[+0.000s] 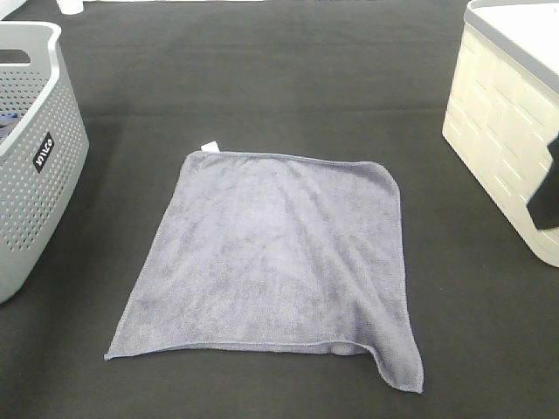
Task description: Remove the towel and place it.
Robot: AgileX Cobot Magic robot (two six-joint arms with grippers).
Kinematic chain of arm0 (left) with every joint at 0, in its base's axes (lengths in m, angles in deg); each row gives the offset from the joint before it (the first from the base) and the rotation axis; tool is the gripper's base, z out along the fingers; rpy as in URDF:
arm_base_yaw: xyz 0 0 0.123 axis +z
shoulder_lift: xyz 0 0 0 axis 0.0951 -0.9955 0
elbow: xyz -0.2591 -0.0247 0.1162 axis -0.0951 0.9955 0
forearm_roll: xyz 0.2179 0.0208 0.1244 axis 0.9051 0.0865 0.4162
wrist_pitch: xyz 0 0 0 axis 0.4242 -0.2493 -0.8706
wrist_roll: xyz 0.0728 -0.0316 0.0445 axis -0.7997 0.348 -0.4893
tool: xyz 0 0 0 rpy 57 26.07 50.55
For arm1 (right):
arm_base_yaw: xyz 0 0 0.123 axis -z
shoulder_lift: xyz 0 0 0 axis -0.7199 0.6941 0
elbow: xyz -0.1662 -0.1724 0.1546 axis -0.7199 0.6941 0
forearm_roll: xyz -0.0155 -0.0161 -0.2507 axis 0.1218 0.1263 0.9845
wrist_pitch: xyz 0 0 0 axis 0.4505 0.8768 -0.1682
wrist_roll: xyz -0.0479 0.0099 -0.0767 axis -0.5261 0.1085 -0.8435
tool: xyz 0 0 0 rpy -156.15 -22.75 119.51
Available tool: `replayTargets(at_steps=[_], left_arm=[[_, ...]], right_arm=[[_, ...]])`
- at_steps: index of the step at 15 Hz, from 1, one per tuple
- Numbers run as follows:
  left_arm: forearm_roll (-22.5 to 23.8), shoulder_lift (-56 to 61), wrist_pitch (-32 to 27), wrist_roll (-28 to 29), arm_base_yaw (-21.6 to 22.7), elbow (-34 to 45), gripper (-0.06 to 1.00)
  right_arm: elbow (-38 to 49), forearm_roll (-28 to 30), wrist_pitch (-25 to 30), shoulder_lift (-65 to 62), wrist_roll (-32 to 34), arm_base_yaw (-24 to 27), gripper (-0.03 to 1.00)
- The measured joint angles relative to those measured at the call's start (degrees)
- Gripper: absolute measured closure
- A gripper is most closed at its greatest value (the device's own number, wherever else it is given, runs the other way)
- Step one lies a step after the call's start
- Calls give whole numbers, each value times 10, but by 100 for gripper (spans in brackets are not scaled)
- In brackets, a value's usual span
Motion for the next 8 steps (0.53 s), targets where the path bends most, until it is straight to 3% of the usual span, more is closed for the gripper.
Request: replayTargets(at_steps=[4, 8], left_arm=[[-2, 152, -1, 2, 40, 124, 39], [-21, 319, -2, 2, 42, 223, 39]], right_arm=[[0, -7, 64, -7, -19, 0, 23], [0, -21, 72, -113, -28, 0, 23]])
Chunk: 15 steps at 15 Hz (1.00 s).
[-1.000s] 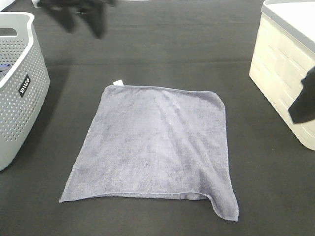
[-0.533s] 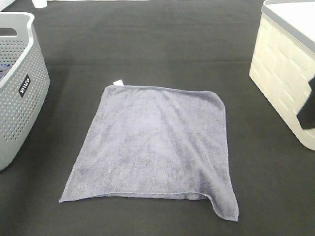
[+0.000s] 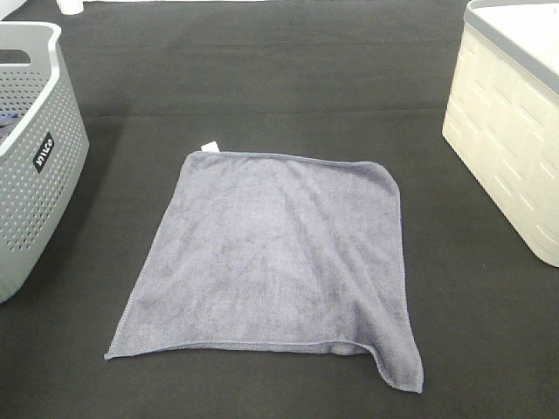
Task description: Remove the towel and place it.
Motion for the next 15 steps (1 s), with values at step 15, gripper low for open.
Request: replayTargets(at_steps=[15], left_arm=[[46, 456, -2, -23, 0, 234, 38]], right_arm=[[234, 19, -56, -420, -63, 0, 28]])
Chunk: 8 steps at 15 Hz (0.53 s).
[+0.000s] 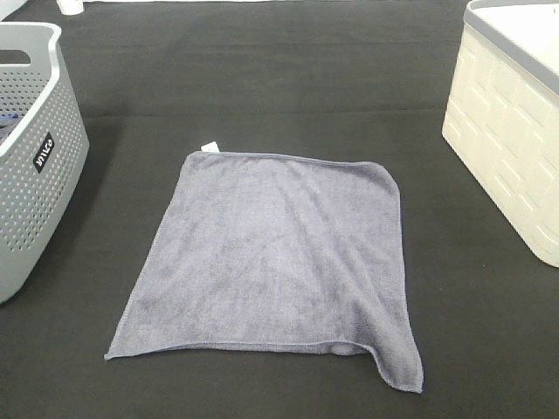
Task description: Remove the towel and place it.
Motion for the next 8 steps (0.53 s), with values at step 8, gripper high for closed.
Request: replayTargets(at_steps=[8], left_arm=[[-89, 33, 71, -53, 0, 50, 38]], right_arm=[[32, -30, -3, -65, -61, 0, 28]])
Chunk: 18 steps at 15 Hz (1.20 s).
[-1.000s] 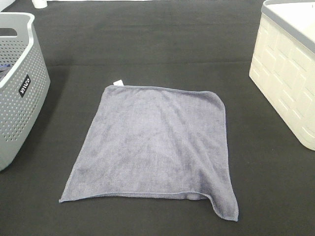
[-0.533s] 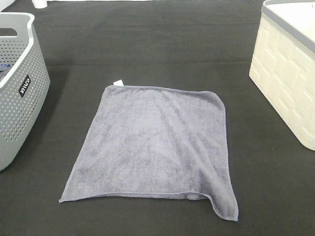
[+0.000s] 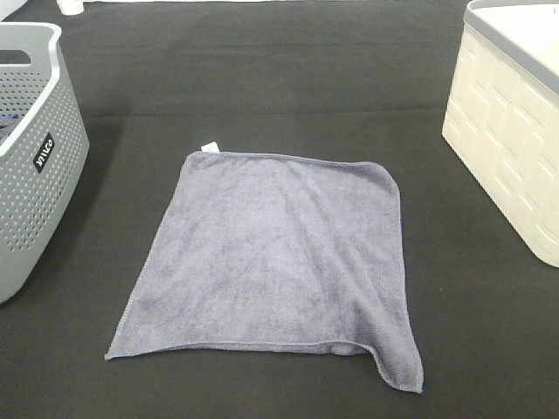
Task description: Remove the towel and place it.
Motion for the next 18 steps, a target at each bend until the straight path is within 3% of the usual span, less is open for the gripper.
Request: replayTargets(at_steps=[6, 12, 14, 18], left_arm=[[-1, 0, 2, 1, 0, 1, 38], [-6, 0, 2, 1, 0, 1, 38], [-6, 0, 2, 1, 0, 1, 38], [-6, 0, 2, 1, 0, 1, 38]], right_arm=[[0, 0, 0, 0, -1, 10, 28], [0, -5, 0, 0, -1, 226, 28], [0, -5, 0, 0, -1, 254, 28], [0, -5, 0, 0, -1, 260, 28]])
